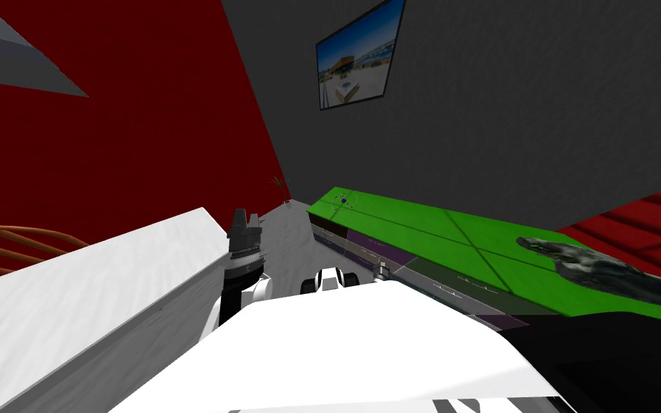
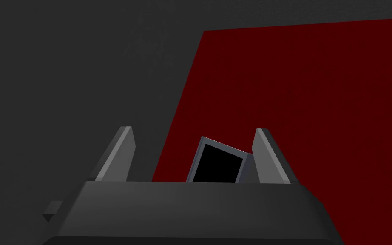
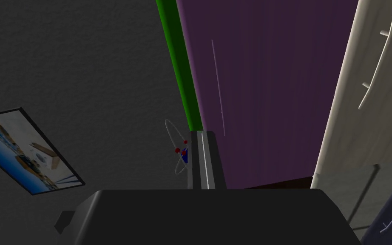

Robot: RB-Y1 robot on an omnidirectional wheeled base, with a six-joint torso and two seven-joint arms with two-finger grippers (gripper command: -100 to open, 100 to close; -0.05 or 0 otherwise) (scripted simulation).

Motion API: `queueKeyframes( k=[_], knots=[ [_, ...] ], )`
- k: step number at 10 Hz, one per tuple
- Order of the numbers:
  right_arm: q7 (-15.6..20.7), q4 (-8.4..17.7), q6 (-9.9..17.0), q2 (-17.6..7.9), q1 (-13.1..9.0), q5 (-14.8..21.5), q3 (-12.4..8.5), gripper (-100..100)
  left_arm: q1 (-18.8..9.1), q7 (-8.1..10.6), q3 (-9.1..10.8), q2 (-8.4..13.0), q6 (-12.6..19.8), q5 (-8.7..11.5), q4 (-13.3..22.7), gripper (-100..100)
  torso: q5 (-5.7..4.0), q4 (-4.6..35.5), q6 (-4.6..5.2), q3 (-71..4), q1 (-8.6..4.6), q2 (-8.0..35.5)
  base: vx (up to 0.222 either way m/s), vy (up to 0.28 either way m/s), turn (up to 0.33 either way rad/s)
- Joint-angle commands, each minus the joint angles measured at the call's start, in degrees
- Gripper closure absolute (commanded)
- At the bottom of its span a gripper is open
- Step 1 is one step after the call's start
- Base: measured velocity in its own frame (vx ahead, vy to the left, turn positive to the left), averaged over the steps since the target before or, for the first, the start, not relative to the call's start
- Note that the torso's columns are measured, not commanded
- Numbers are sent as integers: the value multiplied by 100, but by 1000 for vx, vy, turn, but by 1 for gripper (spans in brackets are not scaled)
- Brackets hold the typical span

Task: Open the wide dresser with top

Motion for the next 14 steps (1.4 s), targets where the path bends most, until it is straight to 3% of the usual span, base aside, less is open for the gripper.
queueKeyframes(
  k=[1,4,7,8,9,14],
  knots=[
    [-79,118,2,-22,-71,-33,-37,-100,2,0,1,1,0,0,0,0,-9,-8,0,-17,-29,-27,124,-101,42],
    [-199,300,5,-55,-180,-83,-93,-100,3,0,2,2,-1,0,0,0,2,5,1,13,15,25,135,-118,38],
    [50,225,51,132,-226,-197,-208,-100,0,0,1,2,0,0,0,0,6,16,-2,36,24,60,28,-93,150],
    [-21,241,38,90,-214,-166,-177,-100,0,0,1,2,0,0,0,0,1,13,1,31,9,53,-9,-55,43],
    [-68,235,19,26,-188,-132,-142,100,1,0,1,1,0,0,0,0,5,9,4,22,28,39,0,34,-216],
    [174,-106,79,152,22,27,6,100,-1,0,0,0,0,0,0,0,60,58,4,42,77,103,-100,72,-41]
  ],
)
